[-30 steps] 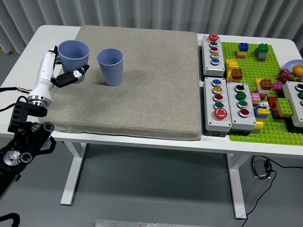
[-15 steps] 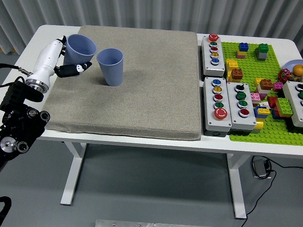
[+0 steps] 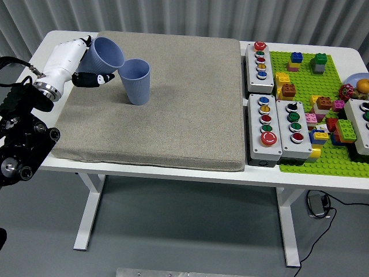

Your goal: Pick cup pour cup place

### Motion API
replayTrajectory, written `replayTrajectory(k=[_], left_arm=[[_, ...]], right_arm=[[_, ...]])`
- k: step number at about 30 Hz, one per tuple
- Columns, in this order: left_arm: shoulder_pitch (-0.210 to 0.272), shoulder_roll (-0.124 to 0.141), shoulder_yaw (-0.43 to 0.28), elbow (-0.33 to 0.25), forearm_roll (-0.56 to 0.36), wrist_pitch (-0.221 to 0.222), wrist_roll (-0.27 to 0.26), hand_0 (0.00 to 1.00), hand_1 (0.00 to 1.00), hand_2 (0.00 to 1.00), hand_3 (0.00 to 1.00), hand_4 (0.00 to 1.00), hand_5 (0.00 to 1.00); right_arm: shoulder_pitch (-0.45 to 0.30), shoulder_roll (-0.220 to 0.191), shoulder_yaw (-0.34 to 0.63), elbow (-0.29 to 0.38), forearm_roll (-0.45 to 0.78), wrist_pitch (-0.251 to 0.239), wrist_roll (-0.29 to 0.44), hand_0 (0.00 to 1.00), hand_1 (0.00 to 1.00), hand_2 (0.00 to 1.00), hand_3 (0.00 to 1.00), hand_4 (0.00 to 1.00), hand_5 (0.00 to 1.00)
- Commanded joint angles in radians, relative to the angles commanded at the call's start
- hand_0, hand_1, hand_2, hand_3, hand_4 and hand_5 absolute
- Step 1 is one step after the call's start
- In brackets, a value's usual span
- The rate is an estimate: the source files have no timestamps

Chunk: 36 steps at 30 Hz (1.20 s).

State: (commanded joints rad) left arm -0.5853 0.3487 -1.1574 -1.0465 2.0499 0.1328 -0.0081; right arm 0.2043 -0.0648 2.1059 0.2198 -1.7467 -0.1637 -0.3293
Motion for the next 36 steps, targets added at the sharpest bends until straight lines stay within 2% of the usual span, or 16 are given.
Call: replayTrajectory(k=[2,6,13,14,15,21,29,36], left_arm=[[-0.013,0.01,0.026,0.009,0.002,-0.006,0.005,0.526,0.51,0.564,0.582,0.774,0.183],[-0.031,0.027,0.058,0.004,0.066,-0.015,0.022,0.524,0.51,0.562,0.581,0.774,0.185],[-0.055,0.043,0.082,-0.014,0.111,-0.021,0.036,0.521,0.507,0.562,0.58,0.769,0.179],[-0.061,0.048,0.091,-0.018,0.125,-0.022,0.038,0.521,0.507,0.562,0.58,0.769,0.179],[-0.063,0.05,0.094,-0.02,0.13,-0.023,0.038,0.521,0.509,0.559,0.579,0.742,0.139],[-0.099,0.07,0.144,-0.025,0.174,-0.03,0.049,0.521,0.509,0.557,0.577,0.739,0.137],[-0.123,0.084,0.178,-0.025,0.196,-0.038,0.062,0.52,0.51,0.557,0.578,0.738,0.136],[-0.134,0.083,0.203,-0.026,0.219,-0.03,0.079,0.52,0.51,0.555,0.577,0.736,0.135]], right_arm=[[-0.002,0.0,-0.001,0.0,0.0,0.0,0.0,0.675,0.604,0.571,0.603,0.002,0.239],[-0.004,-0.001,-0.002,0.0,0.005,-0.001,-0.001,0.675,0.604,0.571,0.603,0.002,0.238],[-0.005,-0.003,-0.003,0.0,0.011,-0.001,0.0,0.675,0.604,0.571,0.603,0.002,0.236],[-0.005,-0.004,-0.003,0.0,0.013,-0.001,0.0,0.675,0.604,0.571,0.603,0.002,0.236],[-0.004,-0.004,-0.003,0.0,0.013,-0.001,0.001,0.675,0.604,0.571,0.604,0.002,0.236],[-0.003,-0.006,-0.003,-0.001,0.014,0.0,0.002,0.675,0.604,0.571,0.604,0.002,0.238],[0.001,-0.008,-0.007,-0.002,0.021,-0.001,0.004,0.676,0.604,0.572,0.604,0.002,0.238],[0.003,-0.01,-0.014,-0.003,0.035,-0.002,0.005,0.676,0.604,0.572,0.604,0.002,0.236]])
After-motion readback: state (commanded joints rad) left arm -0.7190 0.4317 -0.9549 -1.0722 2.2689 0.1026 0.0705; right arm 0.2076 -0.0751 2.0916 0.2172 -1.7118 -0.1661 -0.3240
